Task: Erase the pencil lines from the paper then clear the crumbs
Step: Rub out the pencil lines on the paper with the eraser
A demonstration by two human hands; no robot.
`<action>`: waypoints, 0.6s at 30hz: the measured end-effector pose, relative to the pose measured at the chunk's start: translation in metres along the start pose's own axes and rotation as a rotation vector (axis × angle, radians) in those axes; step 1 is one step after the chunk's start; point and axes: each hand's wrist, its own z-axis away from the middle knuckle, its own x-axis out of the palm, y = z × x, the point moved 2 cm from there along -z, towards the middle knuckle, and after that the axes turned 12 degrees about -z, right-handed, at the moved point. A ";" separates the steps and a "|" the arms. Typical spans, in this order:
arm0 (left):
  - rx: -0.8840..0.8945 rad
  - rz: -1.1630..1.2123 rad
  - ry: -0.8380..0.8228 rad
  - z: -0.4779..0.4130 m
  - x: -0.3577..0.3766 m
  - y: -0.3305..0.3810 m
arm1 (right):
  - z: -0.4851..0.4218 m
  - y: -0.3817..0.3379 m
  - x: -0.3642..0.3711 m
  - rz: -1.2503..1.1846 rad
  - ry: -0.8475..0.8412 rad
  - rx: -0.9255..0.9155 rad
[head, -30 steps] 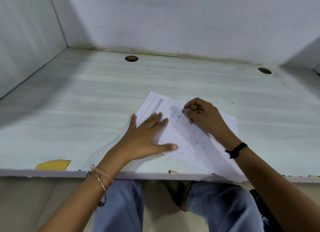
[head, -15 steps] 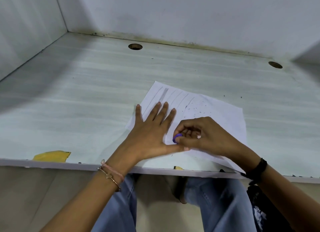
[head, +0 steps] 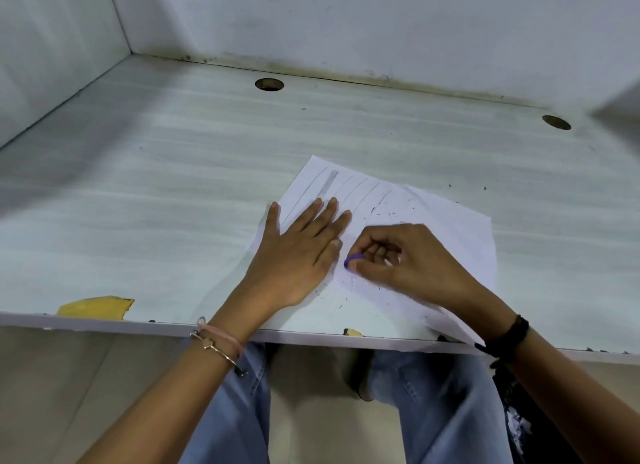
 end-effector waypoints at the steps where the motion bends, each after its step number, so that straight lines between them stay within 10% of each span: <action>1: -0.001 -0.045 0.012 0.000 0.001 0.001 | 0.003 -0.003 0.003 0.002 -0.057 -0.006; 18: -0.009 -0.099 -0.002 0.001 0.000 0.002 | -0.006 -0.010 0.001 0.122 -0.068 -0.033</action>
